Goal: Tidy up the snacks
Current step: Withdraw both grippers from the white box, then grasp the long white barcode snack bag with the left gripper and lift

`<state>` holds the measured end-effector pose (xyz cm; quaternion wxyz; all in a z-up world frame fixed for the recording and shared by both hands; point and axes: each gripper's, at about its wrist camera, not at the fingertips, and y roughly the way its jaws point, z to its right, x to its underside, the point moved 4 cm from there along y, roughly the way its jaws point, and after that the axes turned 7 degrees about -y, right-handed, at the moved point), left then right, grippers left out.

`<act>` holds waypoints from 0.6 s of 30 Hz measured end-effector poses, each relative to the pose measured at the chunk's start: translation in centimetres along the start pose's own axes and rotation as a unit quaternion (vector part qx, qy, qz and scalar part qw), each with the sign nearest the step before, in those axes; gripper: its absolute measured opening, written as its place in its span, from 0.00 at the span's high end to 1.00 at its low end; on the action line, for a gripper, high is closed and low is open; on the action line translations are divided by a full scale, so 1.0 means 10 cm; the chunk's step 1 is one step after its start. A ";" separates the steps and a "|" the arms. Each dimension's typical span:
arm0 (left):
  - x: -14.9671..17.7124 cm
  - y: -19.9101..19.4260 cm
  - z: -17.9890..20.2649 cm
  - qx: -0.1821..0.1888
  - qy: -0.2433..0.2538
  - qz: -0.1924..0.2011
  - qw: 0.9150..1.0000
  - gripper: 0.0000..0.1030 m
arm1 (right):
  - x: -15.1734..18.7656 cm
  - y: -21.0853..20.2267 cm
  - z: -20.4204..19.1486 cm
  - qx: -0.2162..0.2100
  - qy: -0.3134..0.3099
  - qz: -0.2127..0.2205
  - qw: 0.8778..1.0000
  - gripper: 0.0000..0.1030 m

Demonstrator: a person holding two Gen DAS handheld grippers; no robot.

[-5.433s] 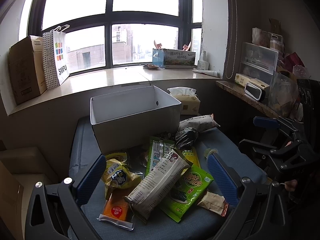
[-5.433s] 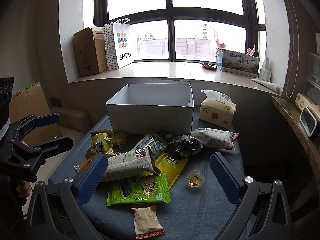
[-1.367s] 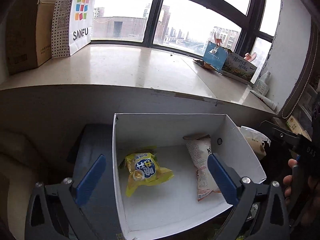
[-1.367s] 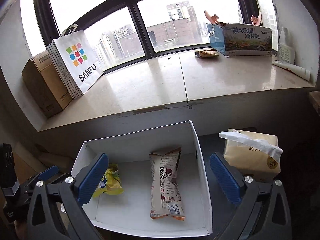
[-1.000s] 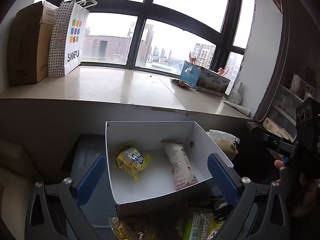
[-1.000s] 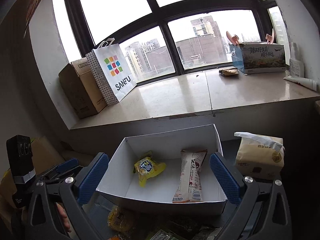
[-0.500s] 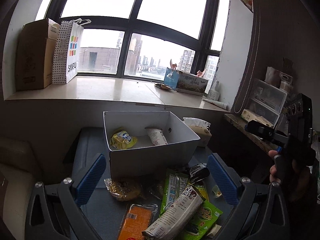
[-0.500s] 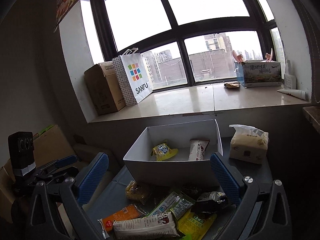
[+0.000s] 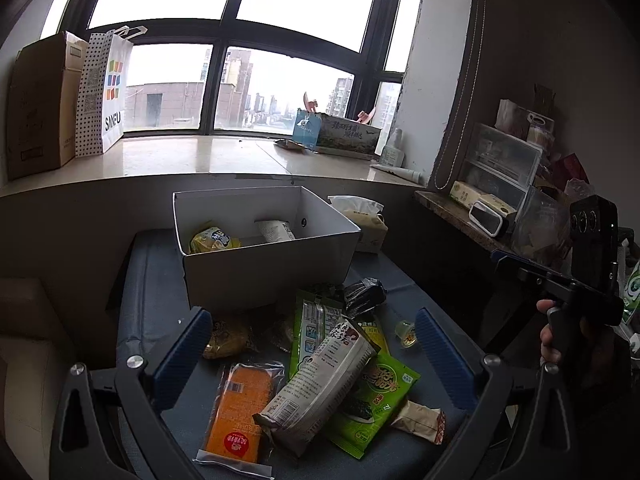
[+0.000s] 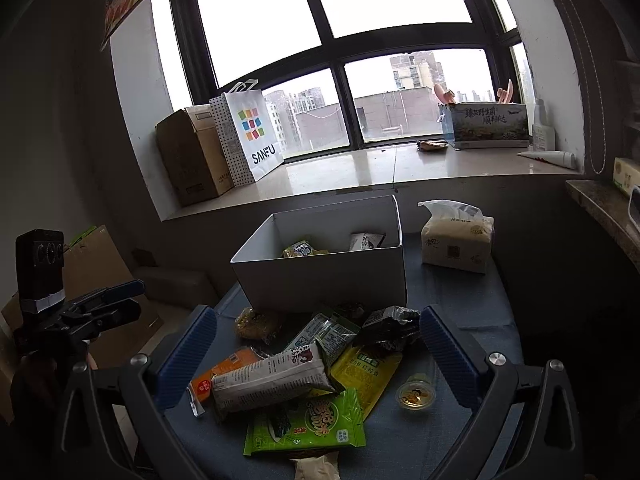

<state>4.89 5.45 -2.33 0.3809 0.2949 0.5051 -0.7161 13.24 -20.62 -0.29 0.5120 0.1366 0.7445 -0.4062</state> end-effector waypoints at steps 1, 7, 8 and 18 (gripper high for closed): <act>0.03 0.05 0.00 -0.002 0.008 -0.010 1.000 0.00 | 0.02 -0.02 0.03 0.002 0.004 -0.001 1.000 0.00; 0.27 0.46 0.03 0.001 0.055 -0.086 0.995 0.00 | 0.10 -0.07 0.13 0.011 0.015 -0.003 1.000 0.00; 0.33 0.55 0.04 0.007 0.066 -0.101 0.993 0.00 | 0.12 -0.07 0.14 0.011 0.016 -0.004 1.000 0.00; 0.81 1.32 0.16 0.018 0.168 -0.221 0.960 0.00 | 0.23 -0.03 0.19 0.018 0.019 -0.019 0.999 0.00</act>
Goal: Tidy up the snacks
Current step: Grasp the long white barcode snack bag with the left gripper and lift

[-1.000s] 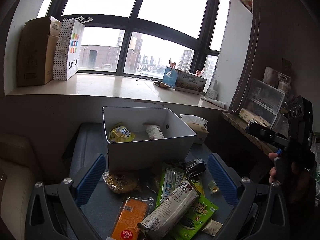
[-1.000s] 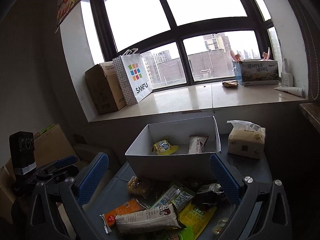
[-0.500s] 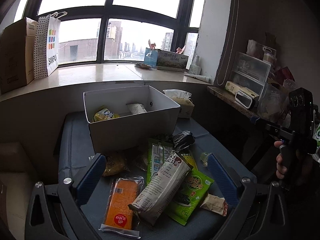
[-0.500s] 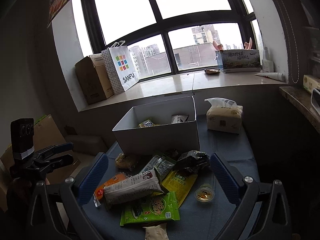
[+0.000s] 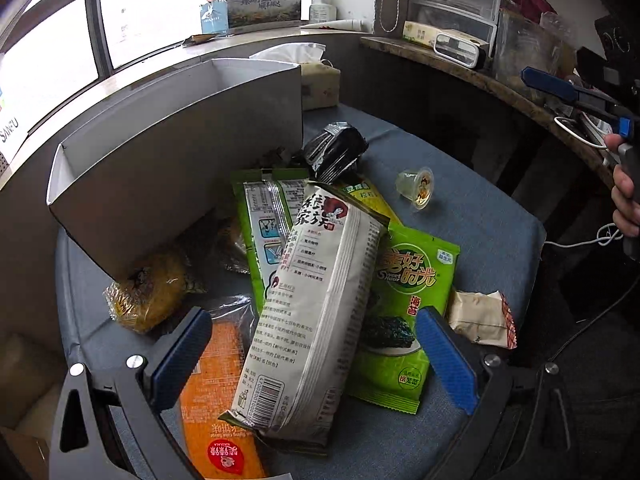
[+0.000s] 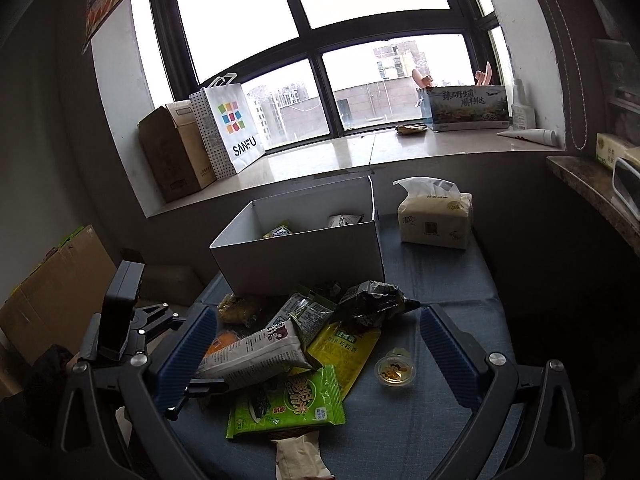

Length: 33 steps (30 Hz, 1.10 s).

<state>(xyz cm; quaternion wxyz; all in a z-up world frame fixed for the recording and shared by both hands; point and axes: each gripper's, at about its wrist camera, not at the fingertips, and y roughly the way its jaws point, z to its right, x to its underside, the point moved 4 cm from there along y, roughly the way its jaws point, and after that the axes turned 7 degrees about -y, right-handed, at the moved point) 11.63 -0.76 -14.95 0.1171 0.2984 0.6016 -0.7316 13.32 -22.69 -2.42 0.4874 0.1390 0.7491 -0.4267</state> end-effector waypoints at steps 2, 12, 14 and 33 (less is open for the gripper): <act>0.01 0.14 -0.01 -0.005 0.003 -0.017 1.000 0.00 | 0.02 0.01 0.02 0.003 0.002 -0.003 1.000 0.00; 0.10 0.07 -0.13 0.013 -0.063 0.002 0.998 0.65 | 0.12 0.10 0.11 0.011 0.014 -0.020 1.000 0.00; 0.12 -0.07 -0.17 0.036 -0.090 0.025 0.995 0.66 | 0.16 0.17 0.14 0.012 0.021 -0.030 0.999 0.00; 0.22 -1.02 -0.66 0.087 -0.248 0.207 0.942 0.66 | 0.31 1.89 0.92 -0.003 0.215 -0.171 0.962 0.00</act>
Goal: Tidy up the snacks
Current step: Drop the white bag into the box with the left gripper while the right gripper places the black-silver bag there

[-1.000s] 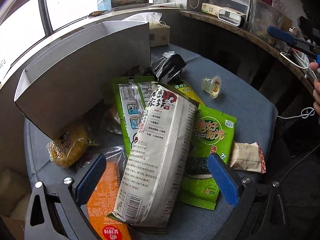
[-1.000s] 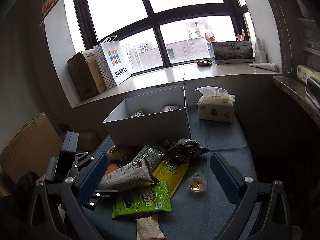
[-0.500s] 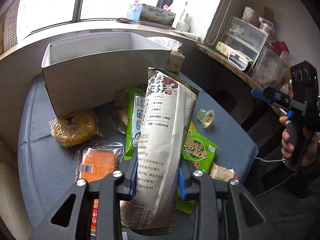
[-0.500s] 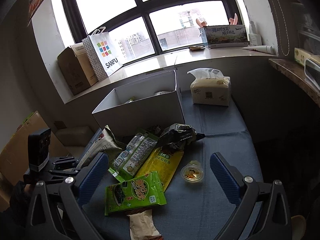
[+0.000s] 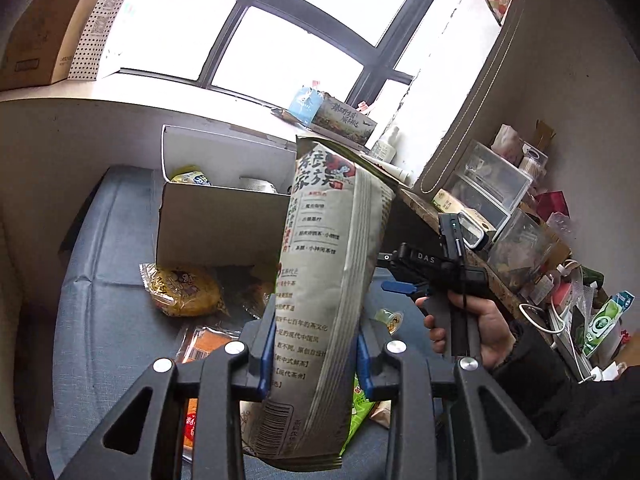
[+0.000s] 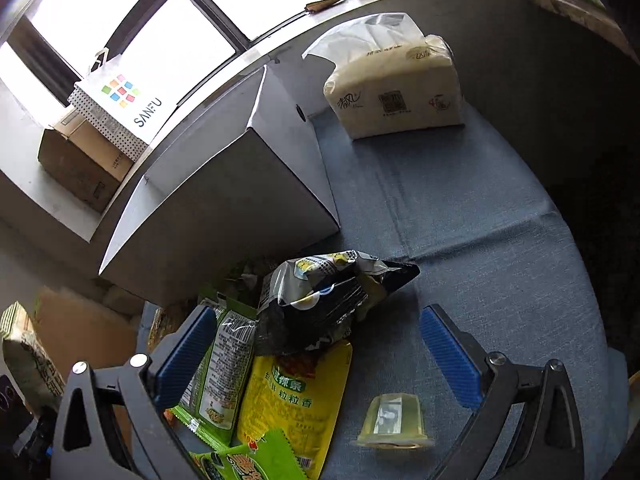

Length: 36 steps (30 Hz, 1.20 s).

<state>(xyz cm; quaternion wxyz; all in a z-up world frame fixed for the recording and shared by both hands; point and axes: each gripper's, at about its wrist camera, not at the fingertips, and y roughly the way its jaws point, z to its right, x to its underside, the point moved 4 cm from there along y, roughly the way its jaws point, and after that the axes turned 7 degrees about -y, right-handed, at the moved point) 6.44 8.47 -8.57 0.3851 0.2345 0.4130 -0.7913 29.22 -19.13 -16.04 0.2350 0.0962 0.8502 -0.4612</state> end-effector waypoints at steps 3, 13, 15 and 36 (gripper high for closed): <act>0.01 -0.02 -0.05 -0.001 -0.005 0.000 1.000 0.66 | -0.05 0.24 0.07 -0.009 0.053 -0.032 0.998 0.00; 0.00 -0.03 -0.05 0.001 -0.005 0.006 1.000 0.66 | -0.11 0.06 -0.02 -0.052 0.023 0.008 0.998 0.46; -0.03 -0.01 -0.05 0.002 -0.007 0.009 1.000 0.66 | -0.10 -0.23 -0.15 -0.051 -0.017 0.048 0.997 0.46; -1.88 1.03 -0.37 -0.057 -0.087 0.059 0.993 0.66 | -1.35 -0.36 -1.44 0.026 -0.219 0.102 0.970 0.45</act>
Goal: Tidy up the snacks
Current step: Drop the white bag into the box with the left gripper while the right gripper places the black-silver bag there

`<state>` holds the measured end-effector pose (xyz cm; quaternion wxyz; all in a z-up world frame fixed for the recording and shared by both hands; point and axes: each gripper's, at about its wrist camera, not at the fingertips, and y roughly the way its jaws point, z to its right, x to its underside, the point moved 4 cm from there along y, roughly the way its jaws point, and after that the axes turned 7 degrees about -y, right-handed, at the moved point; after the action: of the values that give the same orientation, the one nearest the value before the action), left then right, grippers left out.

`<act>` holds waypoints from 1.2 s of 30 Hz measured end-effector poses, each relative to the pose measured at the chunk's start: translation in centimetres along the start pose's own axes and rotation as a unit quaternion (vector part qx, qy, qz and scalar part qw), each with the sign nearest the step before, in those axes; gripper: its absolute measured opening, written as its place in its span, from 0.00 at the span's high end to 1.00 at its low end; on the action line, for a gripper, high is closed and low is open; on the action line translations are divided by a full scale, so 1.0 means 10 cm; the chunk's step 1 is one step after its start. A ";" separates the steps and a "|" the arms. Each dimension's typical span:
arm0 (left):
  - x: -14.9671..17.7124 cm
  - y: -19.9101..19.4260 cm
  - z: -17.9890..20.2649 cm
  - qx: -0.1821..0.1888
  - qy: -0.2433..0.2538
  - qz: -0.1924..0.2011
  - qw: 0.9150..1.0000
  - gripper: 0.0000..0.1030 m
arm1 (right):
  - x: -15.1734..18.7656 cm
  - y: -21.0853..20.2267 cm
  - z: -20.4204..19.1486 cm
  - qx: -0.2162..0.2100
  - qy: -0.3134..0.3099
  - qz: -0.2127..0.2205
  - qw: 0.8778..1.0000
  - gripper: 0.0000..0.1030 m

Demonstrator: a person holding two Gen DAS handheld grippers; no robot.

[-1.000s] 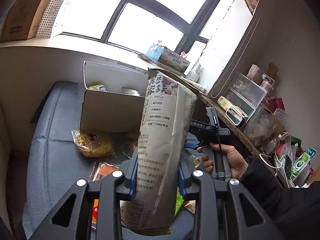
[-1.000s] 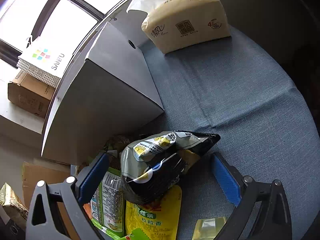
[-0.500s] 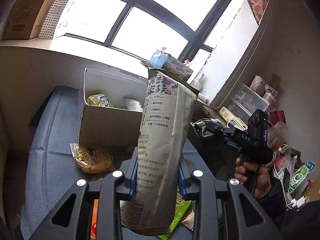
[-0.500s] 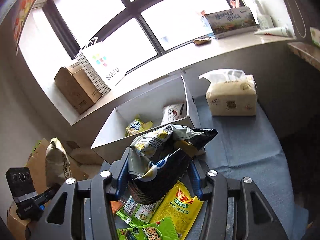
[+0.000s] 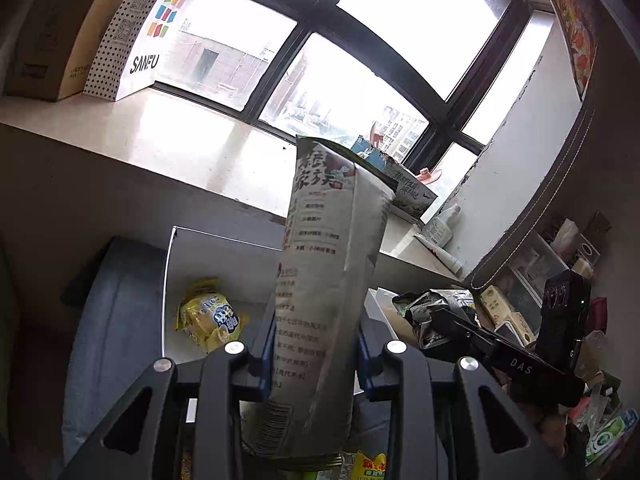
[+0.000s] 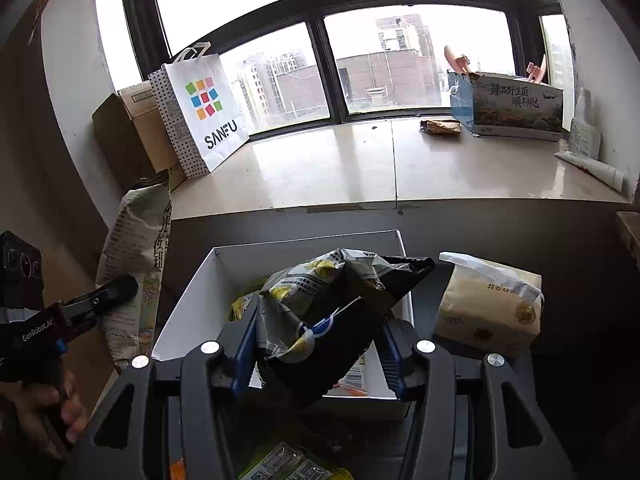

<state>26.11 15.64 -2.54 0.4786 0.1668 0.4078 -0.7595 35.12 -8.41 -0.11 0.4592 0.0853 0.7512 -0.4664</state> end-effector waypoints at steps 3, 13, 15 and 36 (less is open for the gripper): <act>-0.10 0.30 -0.13 -0.030 -0.012 -0.020 0.999 0.55 | -0.13 0.23 0.13 0.007 0.010 -0.019 1.000 0.43; -0.02 0.26 -0.29 -0.118 0.016 -0.003 0.993 0.00 | -0.11 0.20 0.35 0.016 0.042 0.010 0.999 0.00; 0.01 0.14 -0.22 -0.114 0.033 0.008 0.993 0.00 | -0.08 0.12 0.30 0.008 0.041 0.009 0.999 0.00; 1.17 -1.33 0.41 -0.026 0.168 -0.006 0.985 0.00 | 0.80 -1.69 -0.53 -0.076 -0.027 0.111 0.991 0.00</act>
<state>9.51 8.32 -1.53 0.4028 0.2774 0.5033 -0.7124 17.98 -16.01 4.96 0.5330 0.1206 0.7578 -0.3564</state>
